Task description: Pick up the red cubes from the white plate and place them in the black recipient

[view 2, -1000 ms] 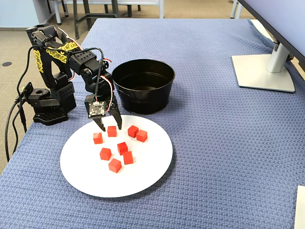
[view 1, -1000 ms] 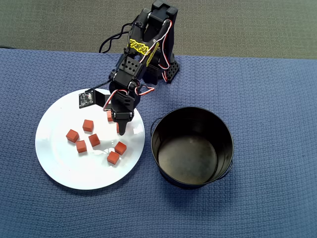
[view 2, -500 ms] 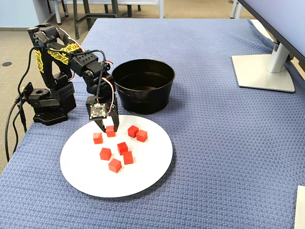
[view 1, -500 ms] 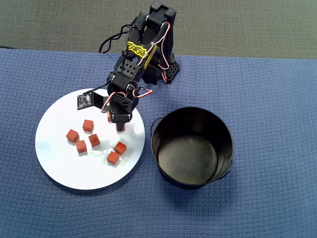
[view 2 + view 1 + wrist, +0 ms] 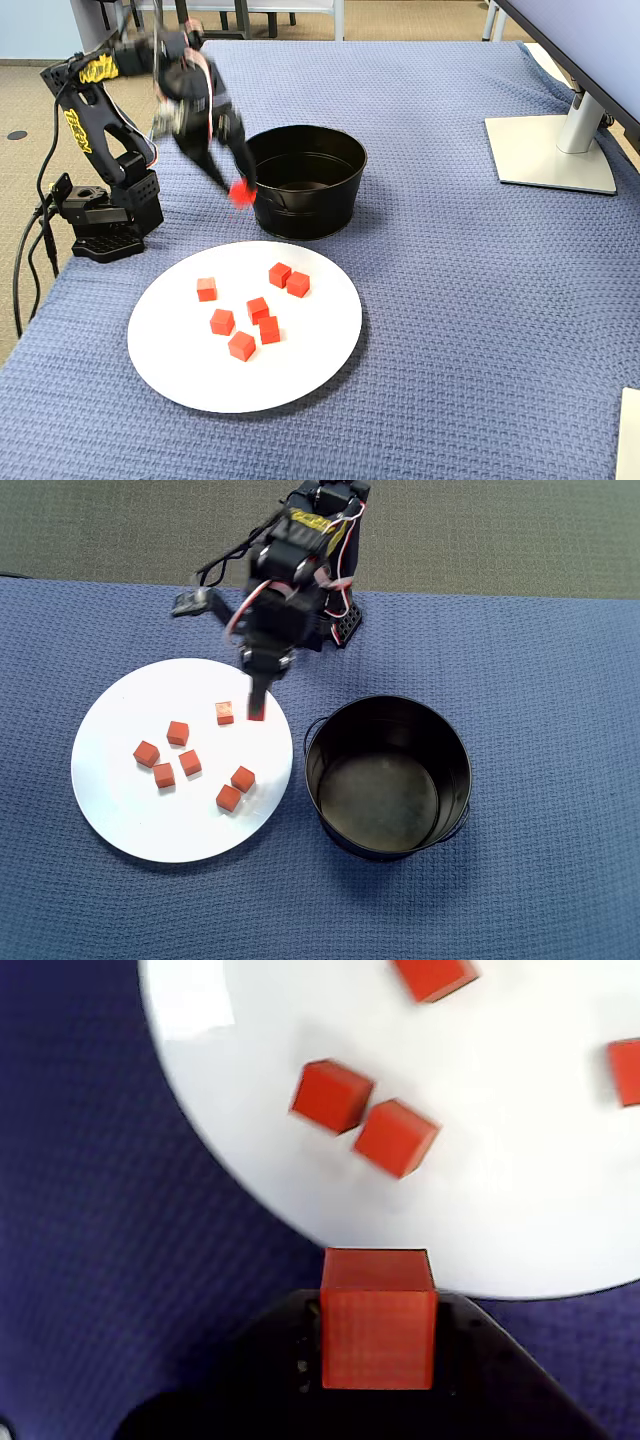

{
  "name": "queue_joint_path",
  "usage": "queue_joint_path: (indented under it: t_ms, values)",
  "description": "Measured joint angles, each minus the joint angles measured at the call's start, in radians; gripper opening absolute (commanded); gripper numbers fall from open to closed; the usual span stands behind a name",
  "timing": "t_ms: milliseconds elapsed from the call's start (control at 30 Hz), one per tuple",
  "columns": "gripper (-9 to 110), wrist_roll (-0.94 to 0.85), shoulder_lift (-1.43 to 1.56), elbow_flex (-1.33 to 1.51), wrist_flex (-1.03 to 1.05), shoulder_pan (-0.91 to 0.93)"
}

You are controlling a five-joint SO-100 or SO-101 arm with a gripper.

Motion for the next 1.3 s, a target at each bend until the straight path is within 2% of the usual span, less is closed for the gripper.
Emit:
queue_joint_path:
  t_ms: [200,233,333,433,533,700,900,1067,1300]
  values:
    - [0,0.204,-0.109,-0.181,0.029,-0.256]
    - [3,0.23,-0.138,-0.189,0.028,-0.299]
    - [27,0.267,-0.222,-0.192,0.015,-0.434]
    - [31,0.265,-0.267,-0.164,-0.015,-0.575]
    - [31,0.265,-0.262,-0.172,-0.012,-0.592]
    - [27,0.184,-0.156,-0.19,0.089,-0.439]
    - [22,-0.061,0.011,-0.035,0.115,-0.055]
    - [18,-0.291,0.02,0.209,-0.021,0.21]
    - [19,-0.528,-0.112,0.331,-0.158,0.324]
